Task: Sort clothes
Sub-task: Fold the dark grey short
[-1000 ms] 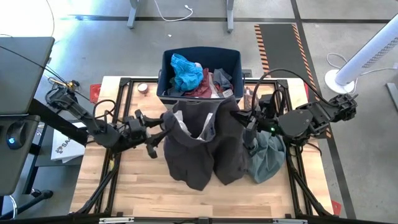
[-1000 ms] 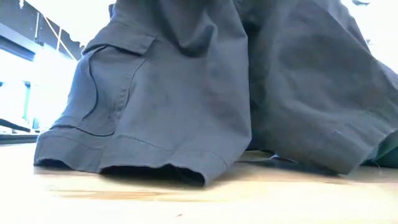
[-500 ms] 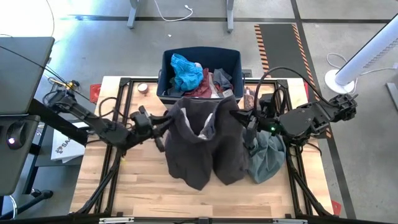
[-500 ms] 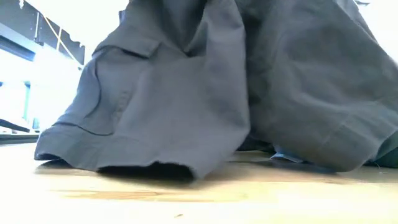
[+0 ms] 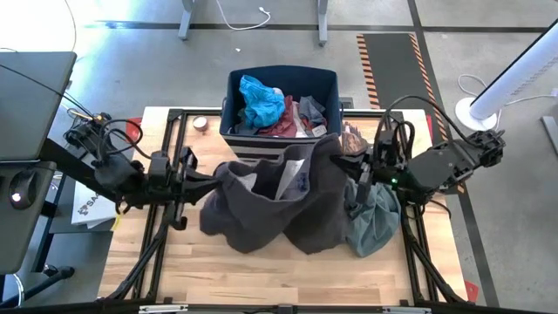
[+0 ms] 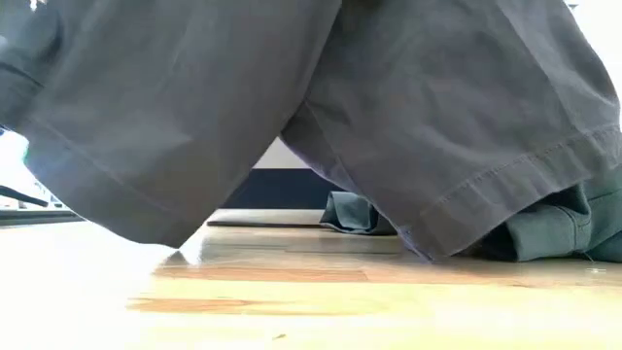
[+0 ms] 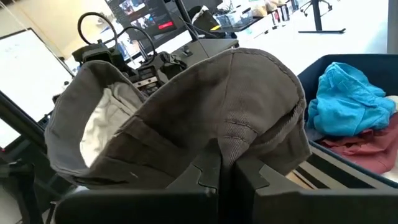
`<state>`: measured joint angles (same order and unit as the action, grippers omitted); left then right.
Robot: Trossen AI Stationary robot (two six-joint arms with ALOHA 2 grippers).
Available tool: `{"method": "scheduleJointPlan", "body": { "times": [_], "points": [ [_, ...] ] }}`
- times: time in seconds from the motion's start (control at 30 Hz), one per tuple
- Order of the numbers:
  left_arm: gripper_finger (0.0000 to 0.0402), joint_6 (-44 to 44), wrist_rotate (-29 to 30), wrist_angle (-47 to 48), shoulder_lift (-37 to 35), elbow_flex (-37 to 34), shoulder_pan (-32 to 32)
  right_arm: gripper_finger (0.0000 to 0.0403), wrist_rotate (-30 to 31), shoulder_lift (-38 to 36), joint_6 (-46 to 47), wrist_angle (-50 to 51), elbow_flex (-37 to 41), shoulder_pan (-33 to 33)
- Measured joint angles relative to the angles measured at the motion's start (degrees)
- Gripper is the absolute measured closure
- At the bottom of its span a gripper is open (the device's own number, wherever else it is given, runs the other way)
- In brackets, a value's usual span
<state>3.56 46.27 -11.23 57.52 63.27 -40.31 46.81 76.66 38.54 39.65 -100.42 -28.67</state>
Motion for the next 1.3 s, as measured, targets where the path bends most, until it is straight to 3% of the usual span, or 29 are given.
{"method": "scheduleJointPlan", "body": {
  "times": [0.63,0.97,1.3],
  "points": [
    [0.0401,3.8,4.4,-0.1,0.6,2.7,-2.6,0.0222,0.3,-0.3,0.6,9.5,0.0,0.9],
    [0.0401,4.9,4.4,-1.1,0.1,2.7,-1.6,0.0213,-0.1,-0.3,7.9,22.7,0.0,0.5],
    [0.0401,4.9,4.5,-1.1,-0.1,2.7,1.0,0.0213,-5.2,-0.2,5.0,24.7,0.0,-2.4]
  ]
}}
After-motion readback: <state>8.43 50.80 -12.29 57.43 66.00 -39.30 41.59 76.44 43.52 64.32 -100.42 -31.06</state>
